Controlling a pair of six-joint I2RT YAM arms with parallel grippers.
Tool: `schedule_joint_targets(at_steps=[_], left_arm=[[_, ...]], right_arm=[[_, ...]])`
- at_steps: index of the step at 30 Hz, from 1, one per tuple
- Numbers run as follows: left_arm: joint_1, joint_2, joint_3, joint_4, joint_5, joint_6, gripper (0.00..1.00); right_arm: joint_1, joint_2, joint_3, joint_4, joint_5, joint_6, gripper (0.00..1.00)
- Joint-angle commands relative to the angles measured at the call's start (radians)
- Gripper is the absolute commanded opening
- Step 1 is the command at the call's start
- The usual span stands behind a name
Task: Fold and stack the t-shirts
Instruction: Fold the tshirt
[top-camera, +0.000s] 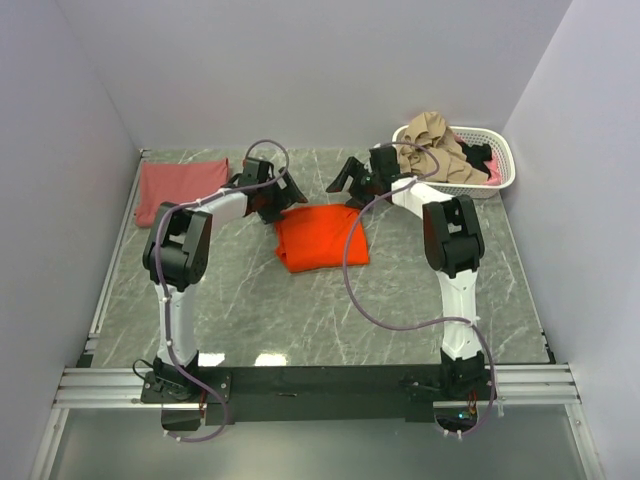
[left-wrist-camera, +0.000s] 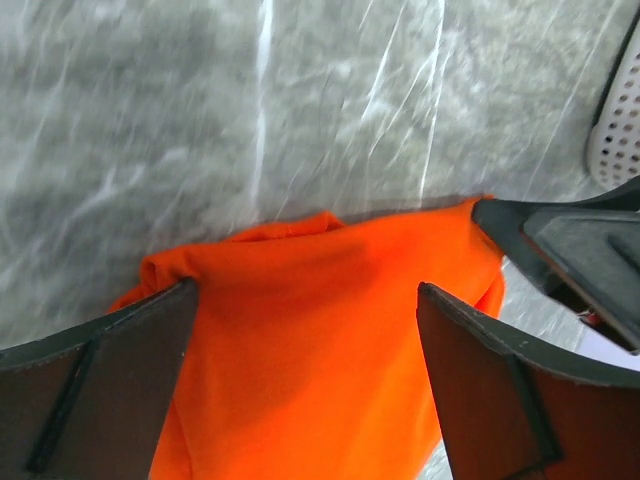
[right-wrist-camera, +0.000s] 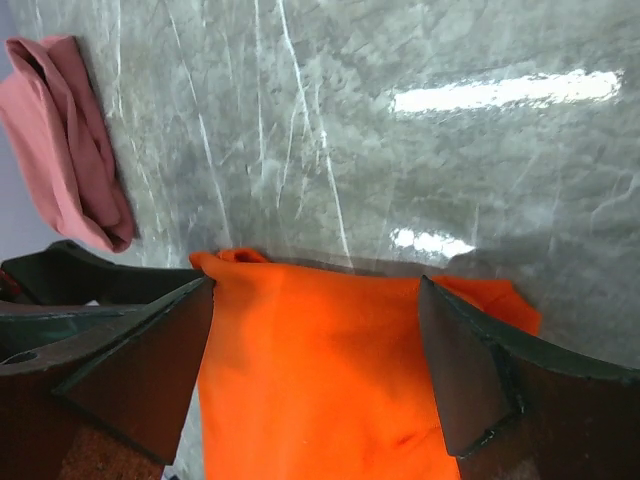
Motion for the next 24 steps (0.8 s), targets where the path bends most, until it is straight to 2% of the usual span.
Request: schedule_joint_targets(at_steps=[1,7,11,14,17,22,24], left_arm=[[0.005,0.069,0.035,-0.047,-0.024,0.009,0.99],[0.007,0.016,-0.054,-0.032,-0.086,0.023,0.99],[0.007,-0.097,-0.133,-0.020,-0.129,0.041,0.99],[0.007,-0.179,-0.326,0.069,-0.099,0.028,0.99],[0.005,-0.242,-0.457,0.124,-0.079,0.011,0.99],[-0.010,-0.375,-0.584,0.125,-0.088,0.006,0.99],[-0.013,-0.426,-0.609,0.083,-0.143,0.008,0.99]], right_arm=[[-0.005,0.034,-0.005,0.021,-0.024,0.006,0.89],[-0.012,-0.006,-0.084,0.027,-0.013,-0.009,0.89],[-0.006,-0.072,-0.223,0.105,-0.037,0.022,0.89],[0.010,-0.121,-0.347,0.185,-0.082,0.061,0.90],[0.038,-0.182,-0.478,0.240,-0.080,0.081,0.90],[0.115,-0.314,-0.674,0.334,-0.031,0.118,0.89],[0.129,-0.346,-0.688,0.314,-0.018,0.117,0.90]])
